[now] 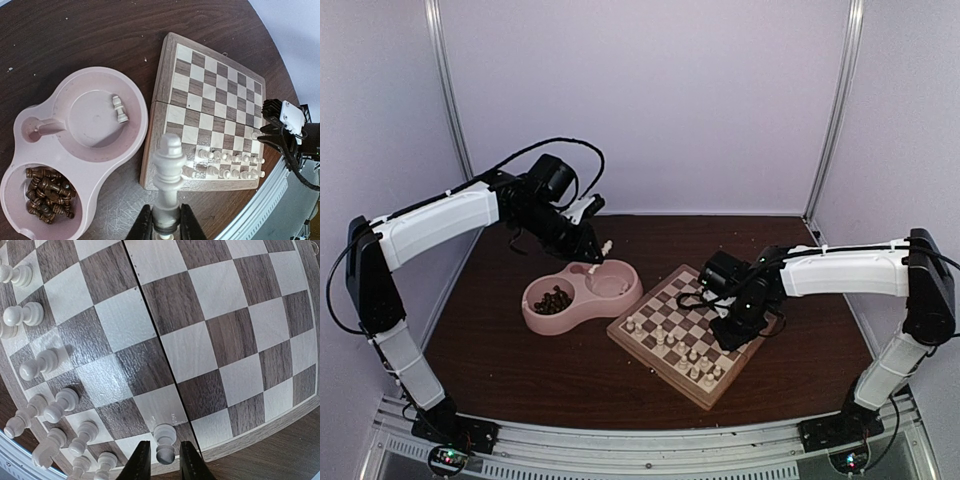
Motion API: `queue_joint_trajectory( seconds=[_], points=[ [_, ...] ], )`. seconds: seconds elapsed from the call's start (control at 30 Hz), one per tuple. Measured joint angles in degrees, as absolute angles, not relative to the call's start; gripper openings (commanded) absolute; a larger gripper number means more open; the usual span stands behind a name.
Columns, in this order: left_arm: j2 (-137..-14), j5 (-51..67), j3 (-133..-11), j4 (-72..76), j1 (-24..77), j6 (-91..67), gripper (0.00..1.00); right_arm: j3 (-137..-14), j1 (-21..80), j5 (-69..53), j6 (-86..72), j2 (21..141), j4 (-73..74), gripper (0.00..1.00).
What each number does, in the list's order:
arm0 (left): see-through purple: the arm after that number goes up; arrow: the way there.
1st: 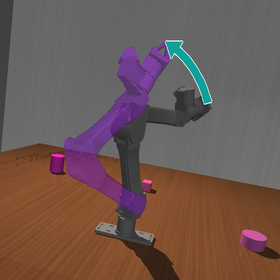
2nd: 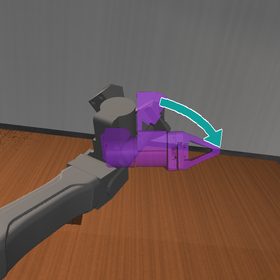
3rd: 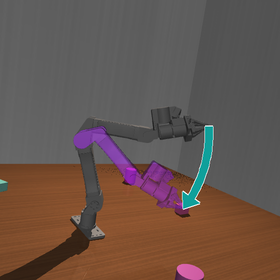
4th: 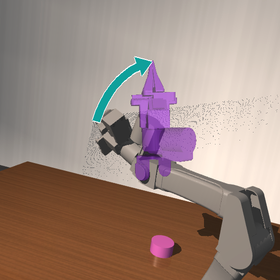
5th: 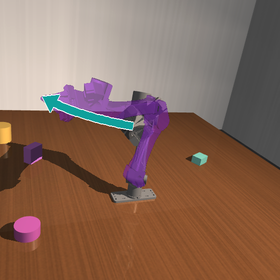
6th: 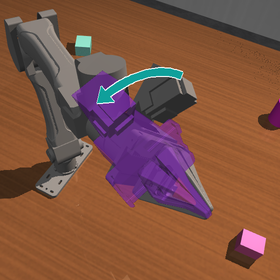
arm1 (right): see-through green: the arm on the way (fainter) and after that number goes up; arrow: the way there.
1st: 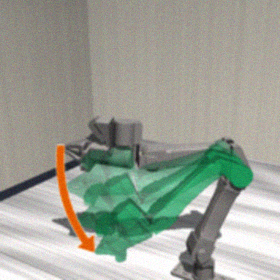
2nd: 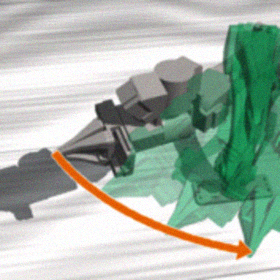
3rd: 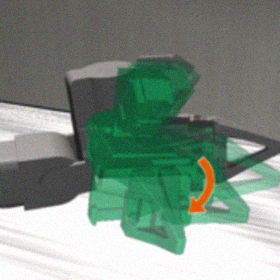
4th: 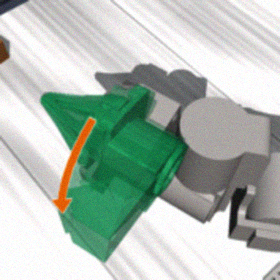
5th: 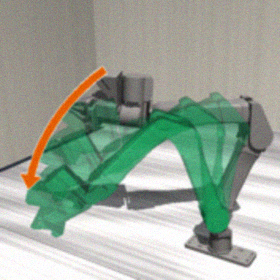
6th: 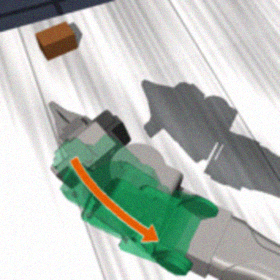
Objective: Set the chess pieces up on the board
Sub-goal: Pick up the pawn from the chessboard.
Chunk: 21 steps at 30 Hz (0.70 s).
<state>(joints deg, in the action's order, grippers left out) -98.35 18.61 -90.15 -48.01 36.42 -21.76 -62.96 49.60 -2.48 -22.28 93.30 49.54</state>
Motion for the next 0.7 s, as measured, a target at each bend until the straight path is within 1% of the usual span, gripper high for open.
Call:
queue_joint_trajectory(
  seconds=[0.13, 0.27, 0.3, 0.37, 0.57, 0.7],
  points=[
    [-98.4, 18.9, -90.4, -48.0, 36.4, -21.8, 0.17, -62.7, 49.6, -2.5, -22.3, 93.3, 49.7, 0.20],
    [-98.5, 19.2, -90.4, -48.0, 36.4, -21.8, 0.17, -62.6, 49.6, -2.5, -22.2, 93.3, 49.9, 0.25],
    [-98.5, 19.2, -90.4, -48.0, 36.4, -21.8, 0.17, -62.6, 49.6, -2.5, -22.2, 93.3, 49.9, 0.25],
    [-98.5, 19.4, -90.4, -48.0, 36.4, -21.9, 0.17, -62.6, 49.6, -2.5, -22.2, 93.3, 50.0, 0.20],
    [-98.5, 19.7, -90.4, -48.0, 36.4, -22.0, 0.17, -62.6, 49.6, -2.6, -22.2, 93.3, 50.0, 0.13],
    [-98.5, 19.7, -90.5, -48.0, 36.4, -22.0, 0.17, -62.6, 49.6, -2.6, -22.1, 93.2, 50.2, 0.12]
  ],
)
